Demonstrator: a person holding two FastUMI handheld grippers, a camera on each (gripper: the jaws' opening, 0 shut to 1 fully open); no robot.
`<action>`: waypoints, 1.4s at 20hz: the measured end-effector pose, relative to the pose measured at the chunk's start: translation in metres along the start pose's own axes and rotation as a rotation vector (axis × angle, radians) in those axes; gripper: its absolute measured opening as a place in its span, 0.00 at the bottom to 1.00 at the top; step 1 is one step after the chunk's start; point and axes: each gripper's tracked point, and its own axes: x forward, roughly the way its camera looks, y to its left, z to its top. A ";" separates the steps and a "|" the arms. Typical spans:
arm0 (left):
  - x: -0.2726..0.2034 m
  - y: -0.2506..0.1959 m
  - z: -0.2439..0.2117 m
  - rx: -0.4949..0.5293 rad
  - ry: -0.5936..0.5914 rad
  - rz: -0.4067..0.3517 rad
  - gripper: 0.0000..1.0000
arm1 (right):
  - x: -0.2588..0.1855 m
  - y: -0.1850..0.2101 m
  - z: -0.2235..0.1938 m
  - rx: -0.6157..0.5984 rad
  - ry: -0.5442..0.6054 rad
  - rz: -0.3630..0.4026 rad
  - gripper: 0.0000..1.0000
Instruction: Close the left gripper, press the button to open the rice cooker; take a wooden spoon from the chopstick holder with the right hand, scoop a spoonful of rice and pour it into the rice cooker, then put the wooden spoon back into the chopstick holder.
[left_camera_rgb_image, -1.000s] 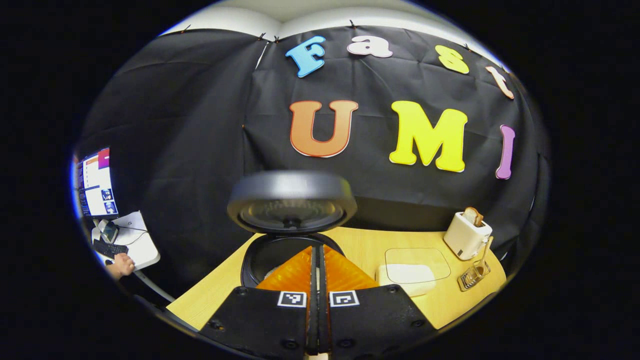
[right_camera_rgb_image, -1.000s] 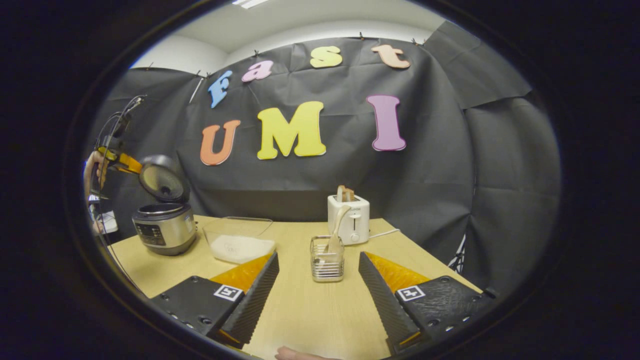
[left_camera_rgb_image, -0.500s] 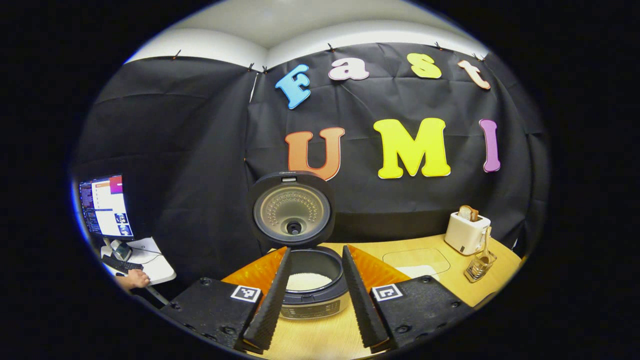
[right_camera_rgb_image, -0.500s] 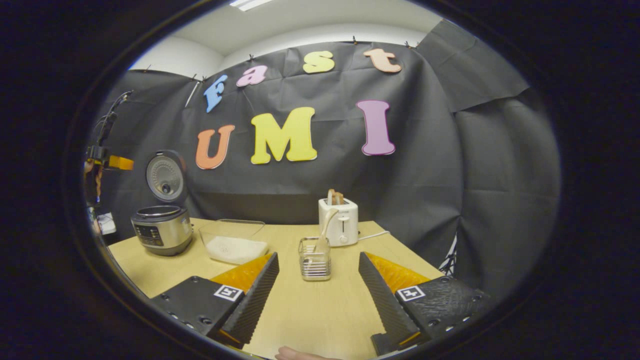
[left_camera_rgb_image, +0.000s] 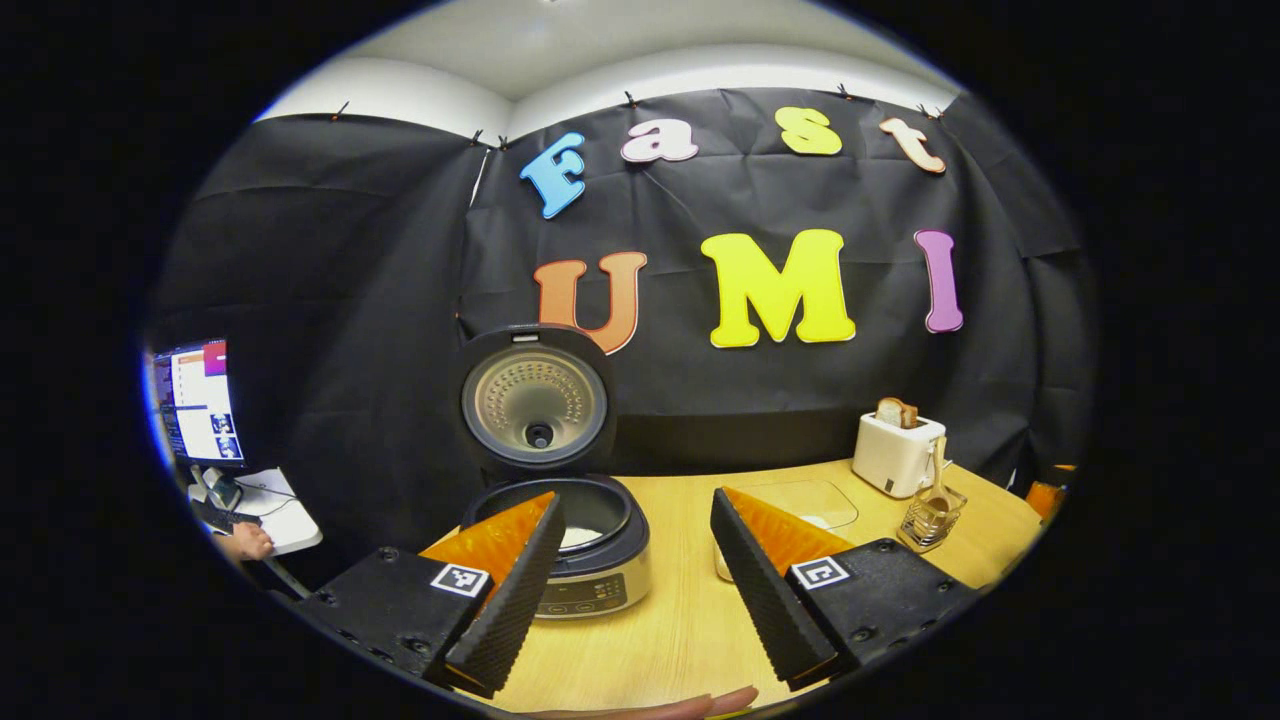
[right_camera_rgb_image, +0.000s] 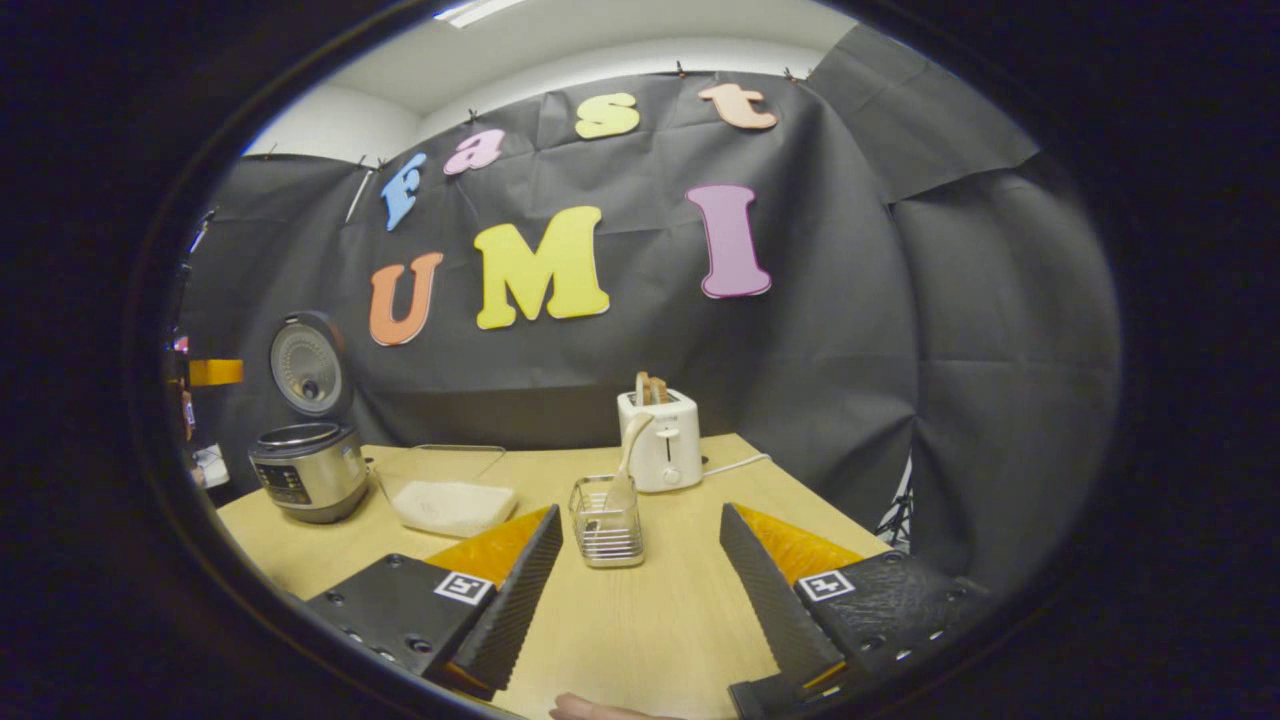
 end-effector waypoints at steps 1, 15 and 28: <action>0.000 -0.002 -0.001 -0.011 -0.006 -0.002 0.94 | 0.008 -0.005 -0.001 0.004 0.005 -0.008 0.95; 0.031 0.001 -0.027 0.025 -0.005 0.053 0.93 | 0.143 0.009 -0.013 0.029 0.180 0.078 0.95; 0.060 0.005 -0.047 0.078 0.034 0.045 0.98 | 0.248 0.041 -0.024 0.058 0.349 0.093 0.99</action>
